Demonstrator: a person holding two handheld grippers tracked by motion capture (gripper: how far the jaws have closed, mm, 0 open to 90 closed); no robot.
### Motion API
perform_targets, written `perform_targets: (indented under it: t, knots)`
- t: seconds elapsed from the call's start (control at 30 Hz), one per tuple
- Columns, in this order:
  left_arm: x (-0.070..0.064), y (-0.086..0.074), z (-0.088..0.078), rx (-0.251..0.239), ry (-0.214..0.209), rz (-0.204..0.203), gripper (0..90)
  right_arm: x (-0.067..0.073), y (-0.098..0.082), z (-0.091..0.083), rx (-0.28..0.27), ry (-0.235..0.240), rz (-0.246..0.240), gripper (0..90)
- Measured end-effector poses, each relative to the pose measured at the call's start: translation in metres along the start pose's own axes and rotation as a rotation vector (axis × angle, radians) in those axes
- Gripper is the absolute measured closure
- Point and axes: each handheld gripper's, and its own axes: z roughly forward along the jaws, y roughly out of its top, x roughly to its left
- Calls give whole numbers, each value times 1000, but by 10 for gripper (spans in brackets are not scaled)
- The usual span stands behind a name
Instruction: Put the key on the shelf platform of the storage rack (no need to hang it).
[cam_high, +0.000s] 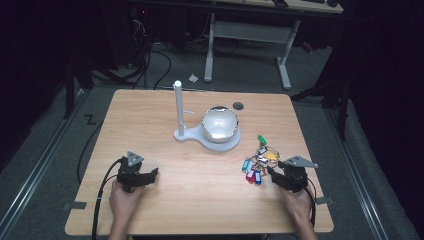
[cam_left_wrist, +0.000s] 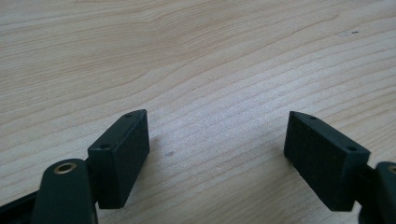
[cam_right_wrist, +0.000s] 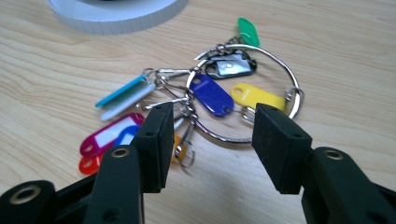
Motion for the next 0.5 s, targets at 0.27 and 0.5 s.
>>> perform_targets:
  t: [0.27, 0.5]
  knots:
    - [0, 0, 0, 0, 0, -1, 228, 12, 8, 13, 23, 24, -29, 496]
    - [0, 0, 0, -1, 1, -1, 227, 21, 13, 25, 51, 33, -43, 501]
